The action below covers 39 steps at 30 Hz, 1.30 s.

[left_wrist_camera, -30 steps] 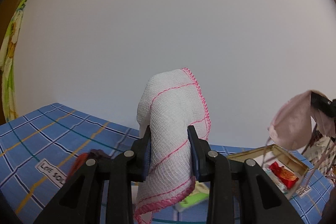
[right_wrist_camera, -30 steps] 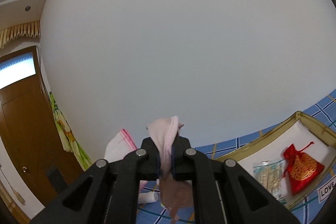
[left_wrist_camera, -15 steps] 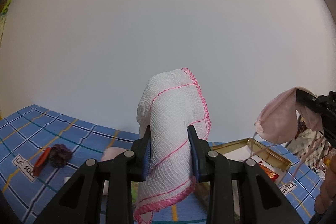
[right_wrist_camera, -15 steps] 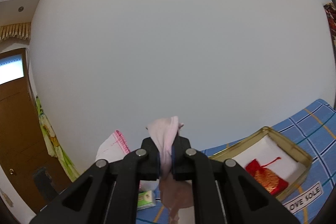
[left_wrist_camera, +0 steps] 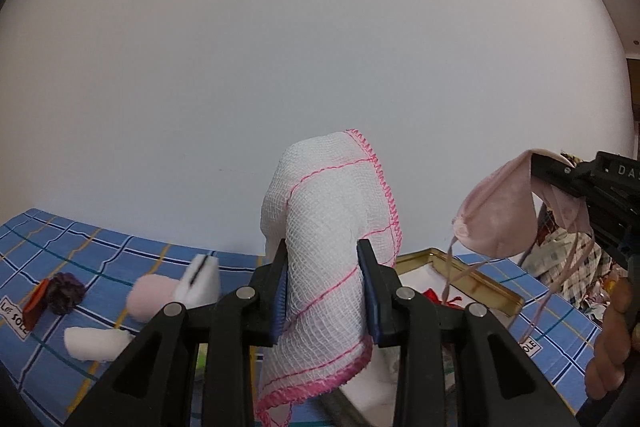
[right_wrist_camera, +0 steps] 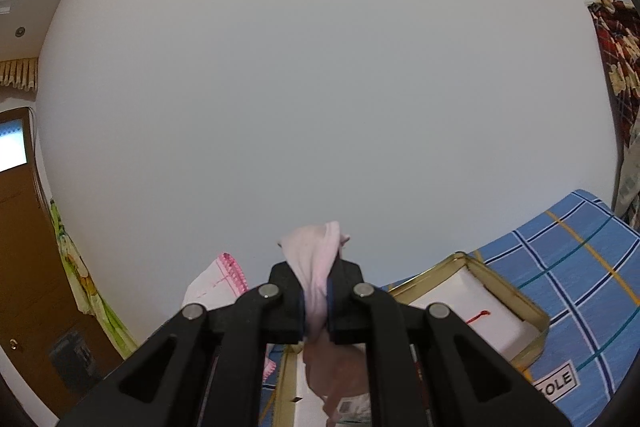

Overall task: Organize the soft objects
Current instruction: 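Carry the pink bra and white cloth toward the gold tin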

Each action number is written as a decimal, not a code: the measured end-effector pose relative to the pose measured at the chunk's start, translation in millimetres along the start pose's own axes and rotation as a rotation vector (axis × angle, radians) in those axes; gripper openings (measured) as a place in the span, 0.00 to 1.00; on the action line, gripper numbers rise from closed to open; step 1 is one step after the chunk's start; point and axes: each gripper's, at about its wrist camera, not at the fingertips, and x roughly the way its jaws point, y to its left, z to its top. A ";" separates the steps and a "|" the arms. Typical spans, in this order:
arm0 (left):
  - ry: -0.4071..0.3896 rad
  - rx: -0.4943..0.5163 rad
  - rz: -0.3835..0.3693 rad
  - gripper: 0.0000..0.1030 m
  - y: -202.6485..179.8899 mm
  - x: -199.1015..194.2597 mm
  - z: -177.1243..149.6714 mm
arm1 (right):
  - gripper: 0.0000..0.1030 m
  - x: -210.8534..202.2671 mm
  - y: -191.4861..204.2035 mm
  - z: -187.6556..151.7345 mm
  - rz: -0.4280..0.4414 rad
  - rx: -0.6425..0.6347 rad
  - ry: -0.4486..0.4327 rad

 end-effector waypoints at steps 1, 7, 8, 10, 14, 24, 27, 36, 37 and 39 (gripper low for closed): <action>0.003 0.004 -0.003 0.33 -2.8 1.0 -0.3 | 0.07 -0.4 -1.1 0.5 -0.008 -0.003 -0.005; 0.016 0.018 -0.026 0.33 -18.0 4.1 -0.7 | 0.07 -1.2 -12.2 4.0 -0.030 -0.006 -0.001; 0.020 0.016 -0.033 0.33 -20.6 5.2 -0.5 | 0.07 -1.5 -14.1 5.0 -0.033 -0.007 -0.002; 0.025 0.015 -0.042 0.33 -24.3 6.8 0.1 | 0.07 -1.4 -17.0 6.3 -0.041 -0.011 0.000; 0.044 0.015 -0.057 0.33 -38.0 17.4 -4.5 | 0.07 0.4 -23.8 7.7 -0.068 -0.017 0.005; 0.076 0.018 -0.068 0.33 -55.4 33.2 -10.1 | 0.07 6.0 -40.2 6.9 -0.121 -0.052 0.031; 0.087 0.019 -0.069 0.33 -57.9 38.2 -11.1 | 0.07 9.6 -39.9 6.2 -0.144 -0.082 0.037; 0.144 0.015 -0.057 0.33 -62.5 55.1 -17.4 | 0.07 31.4 -37.6 -10.2 -0.245 -0.167 0.110; 0.149 0.018 -0.054 0.33 -62.5 56.1 -17.9 | 0.07 35.8 -37.4 -13.8 -0.259 -0.180 0.125; 0.155 0.023 -0.046 0.33 -62.4 57.6 -19.1 | 0.07 42.0 -36.8 -19.6 -0.284 -0.202 0.146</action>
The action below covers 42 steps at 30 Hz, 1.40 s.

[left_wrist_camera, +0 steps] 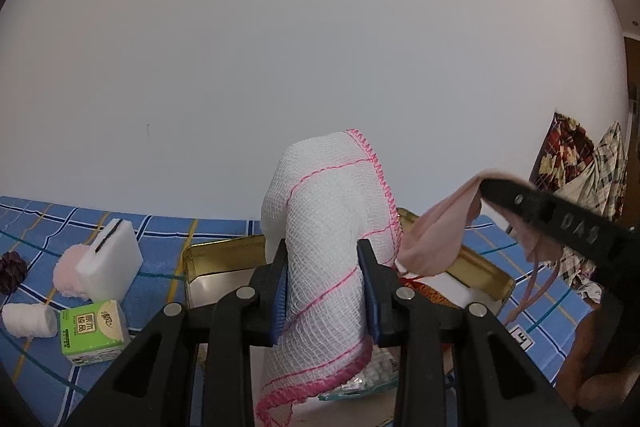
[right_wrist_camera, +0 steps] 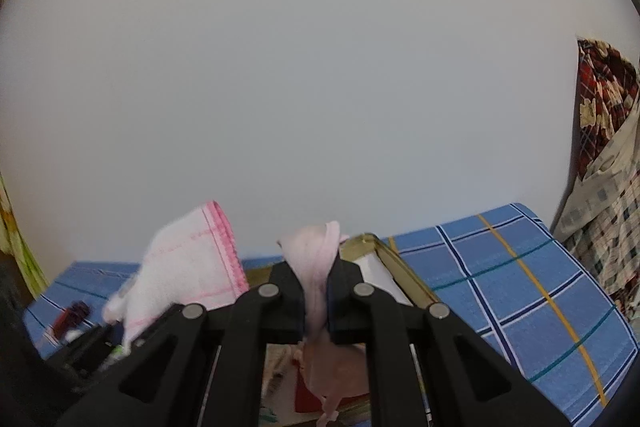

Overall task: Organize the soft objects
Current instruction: 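Carry the pink bra and white cloth toward the gold tin, then release the white cloth into the tin with the left tool while the right tool releases the bra, then withdraw both tools from the tin toward the remaining items on the bed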

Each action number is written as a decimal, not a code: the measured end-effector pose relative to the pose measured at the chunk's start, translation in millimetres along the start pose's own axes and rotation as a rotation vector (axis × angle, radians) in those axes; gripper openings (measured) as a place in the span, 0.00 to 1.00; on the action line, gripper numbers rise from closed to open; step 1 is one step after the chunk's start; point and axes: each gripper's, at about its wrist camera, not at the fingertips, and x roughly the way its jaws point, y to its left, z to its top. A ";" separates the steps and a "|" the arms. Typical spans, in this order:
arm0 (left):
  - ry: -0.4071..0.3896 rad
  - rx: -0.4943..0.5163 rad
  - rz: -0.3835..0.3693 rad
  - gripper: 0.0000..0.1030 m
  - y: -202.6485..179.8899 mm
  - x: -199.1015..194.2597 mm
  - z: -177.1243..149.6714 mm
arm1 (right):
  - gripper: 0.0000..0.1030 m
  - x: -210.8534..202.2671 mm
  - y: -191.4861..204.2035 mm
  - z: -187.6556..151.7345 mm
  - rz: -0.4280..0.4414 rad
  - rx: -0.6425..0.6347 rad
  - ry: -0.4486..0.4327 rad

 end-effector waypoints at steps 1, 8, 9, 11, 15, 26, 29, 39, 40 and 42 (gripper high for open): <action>0.004 0.001 0.003 0.33 0.0 0.9 -0.5 | 0.07 3.2 1.6 -2.3 -0.012 -0.010 0.013; 0.045 0.009 0.032 0.33 -0.2 6.9 -5.7 | 0.07 20.8 1.1 -16.0 -0.046 -0.020 0.094; 0.049 0.010 0.037 0.33 0.5 8.5 -6.3 | 0.08 22.6 1.0 -17.6 -0.047 -0.022 0.102; 0.062 0.019 0.046 0.33 -0.8 10.2 -7.8 | 0.10 22.8 3.4 -18.7 -0.047 -0.028 0.112; 0.059 0.059 0.072 0.68 -6.3 6.6 -10.6 | 0.54 18.6 0.7 -18.4 -0.053 0.013 0.113; 0.031 0.041 0.133 0.88 -0.6 -7.3 -10.4 | 0.96 -10.9 -15.1 -8.0 -0.075 0.148 -0.021; 0.005 0.057 0.165 0.88 1.0 -16.0 -10.9 | 0.96 -5.4 -17.4 -9.5 -0.099 0.150 -0.006; -0.009 0.036 0.222 0.88 23.4 -24.3 -12.7 | 0.97 -0.8 -7.3 -18.5 -0.204 0.098 -0.006; -0.008 0.038 0.225 0.88 24.8 -25.6 -13.6 | 0.97 -0.6 -5.4 -19.4 -0.214 0.092 -0.007; -0.009 0.039 0.229 0.88 26.4 -26.8 -13.5 | 0.98 -0.5 -1.1 -21.5 -0.237 0.076 -0.008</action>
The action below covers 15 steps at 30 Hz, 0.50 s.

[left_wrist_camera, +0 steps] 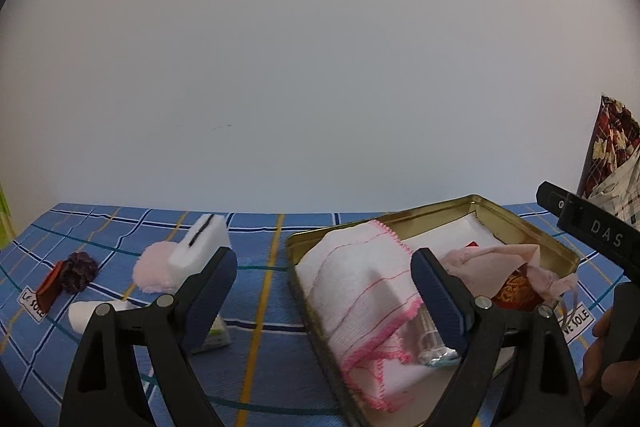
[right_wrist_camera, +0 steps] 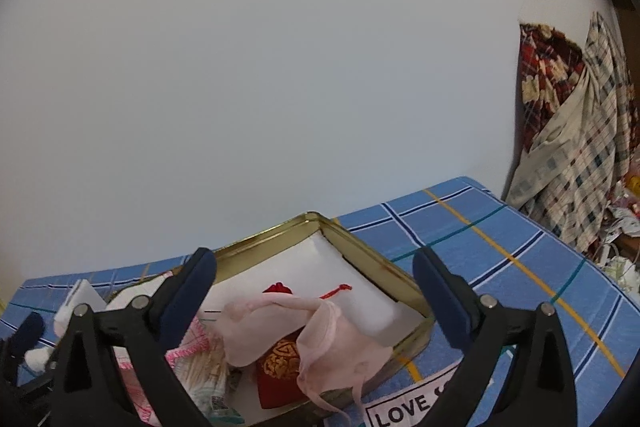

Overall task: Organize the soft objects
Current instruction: 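Withdraw both tools from the tin toward the remaining items on the bed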

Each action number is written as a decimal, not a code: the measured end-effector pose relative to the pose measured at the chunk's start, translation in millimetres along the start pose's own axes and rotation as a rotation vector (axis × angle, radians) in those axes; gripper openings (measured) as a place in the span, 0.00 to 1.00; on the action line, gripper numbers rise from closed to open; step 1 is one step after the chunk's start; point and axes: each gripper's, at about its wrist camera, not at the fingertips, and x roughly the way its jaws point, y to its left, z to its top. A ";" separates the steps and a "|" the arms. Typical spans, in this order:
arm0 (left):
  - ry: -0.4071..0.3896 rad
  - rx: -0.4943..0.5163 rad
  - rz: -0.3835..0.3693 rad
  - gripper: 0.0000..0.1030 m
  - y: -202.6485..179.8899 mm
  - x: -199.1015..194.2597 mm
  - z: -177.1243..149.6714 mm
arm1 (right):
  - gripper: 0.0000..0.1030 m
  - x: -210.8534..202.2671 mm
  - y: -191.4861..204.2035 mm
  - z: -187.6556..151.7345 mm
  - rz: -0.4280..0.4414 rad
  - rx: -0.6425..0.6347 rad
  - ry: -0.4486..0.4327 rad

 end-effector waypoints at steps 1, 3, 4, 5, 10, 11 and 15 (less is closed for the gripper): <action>0.000 0.001 0.003 0.88 1.5 -0.8 -0.7 | 0.98 -0.4 2.6 -1.2 -0.012 -0.008 -0.002; 0.001 0.005 0.012 0.88 4.9 -1.2 -2.6 | 0.98 -2.0 7.6 -4.3 -0.035 -0.023 -0.008; 0.001 0.007 0.017 0.88 6.8 -1.9 -3.5 | 0.98 -2.6 9.8 -5.5 -0.039 -0.028 -0.009; 0.002 0.008 0.021 0.88 9.3 -2.8 -4.5 | 0.98 -3.6 12.5 -7.4 -0.042 -0.034 -0.010; -0.001 0.005 0.038 0.88 23.7 -7.8 -7.3 | 0.98 -8.2 20.3 -13.6 -0.053 -0.060 -0.015; 0.000 0.003 0.038 0.88 26.4 -7.8 -7.8 | 0.98 -9.4 21.3 -14.7 -0.057 -0.063 -0.015; -0.002 0.002 0.040 0.88 35.4 -11.5 -8.9 | 0.98 -17.5 23.6 -19.8 -0.056 -0.055 -0.010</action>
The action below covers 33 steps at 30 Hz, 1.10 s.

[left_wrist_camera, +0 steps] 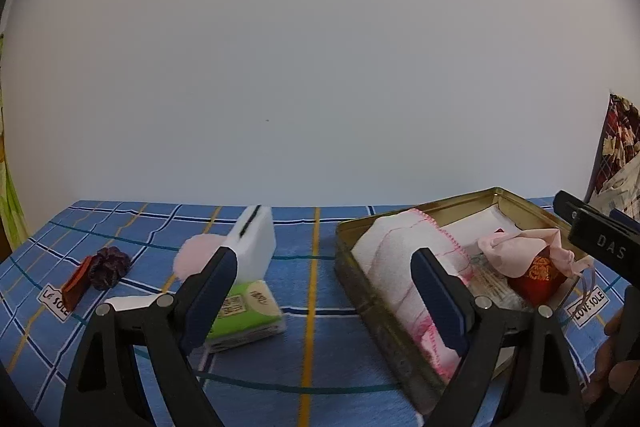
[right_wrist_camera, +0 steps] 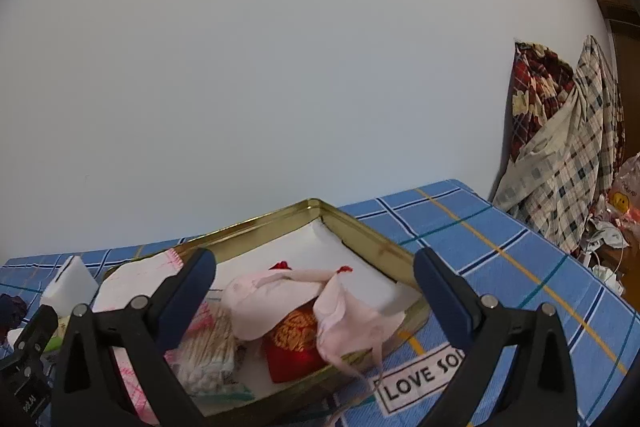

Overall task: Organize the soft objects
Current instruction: 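Withdraw both tools from the tin toward the remaining items on the bed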

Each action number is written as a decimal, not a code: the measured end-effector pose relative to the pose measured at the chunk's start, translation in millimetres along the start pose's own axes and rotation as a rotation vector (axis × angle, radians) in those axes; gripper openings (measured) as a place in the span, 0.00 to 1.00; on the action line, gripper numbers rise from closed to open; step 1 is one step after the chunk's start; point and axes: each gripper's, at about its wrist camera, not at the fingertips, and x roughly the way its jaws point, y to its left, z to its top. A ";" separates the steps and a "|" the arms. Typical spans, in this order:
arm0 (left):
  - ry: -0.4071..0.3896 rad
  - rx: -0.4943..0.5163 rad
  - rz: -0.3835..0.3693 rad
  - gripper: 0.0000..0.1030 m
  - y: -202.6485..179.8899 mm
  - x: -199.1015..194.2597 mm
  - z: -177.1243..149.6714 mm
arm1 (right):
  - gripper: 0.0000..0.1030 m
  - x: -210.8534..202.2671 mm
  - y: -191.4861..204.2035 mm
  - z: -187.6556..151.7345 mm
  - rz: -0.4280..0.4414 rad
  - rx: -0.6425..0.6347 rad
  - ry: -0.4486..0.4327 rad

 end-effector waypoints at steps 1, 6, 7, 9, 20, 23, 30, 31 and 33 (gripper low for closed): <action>0.001 -0.002 0.000 0.88 2.3 -0.7 -0.3 | 0.98 -2.0 0.8 -1.1 -0.004 -0.002 0.001; 0.004 -0.009 -0.003 0.88 14.0 -5.5 -2.1 | 0.98 -16.8 10.3 -7.2 -0.026 -0.042 -0.007; 0.003 -0.006 -0.001 0.88 15.5 -5.7 -2.6 | 0.98 -21.0 13.1 -8.1 -0.030 -0.052 -0.014; 0.001 0.001 0.000 0.88 20.3 -7.8 -3.4 | 0.98 -27.5 19.2 -9.6 -0.026 -0.068 -0.025; -0.003 0.005 0.044 0.88 59.4 -9.7 -5.7 | 0.98 -47.1 47.5 -15.1 -0.002 -0.089 -0.030; -0.006 0.006 0.059 0.88 72.5 -11.6 -6.3 | 0.98 -49.9 60.9 -17.6 0.012 -0.091 -0.025; -0.008 -0.011 0.085 0.88 103.3 -12.5 -7.9 | 0.98 -52.1 99.6 -24.3 0.052 -0.119 -0.018; -0.006 -0.015 0.087 0.88 109.3 -12.1 -8.1 | 0.98 -52.1 104.3 -25.2 0.056 -0.124 -0.017; -0.005 -0.018 0.091 0.88 116.1 -10.8 -8.4 | 0.98 -52.8 115.7 -27.5 0.067 -0.138 -0.018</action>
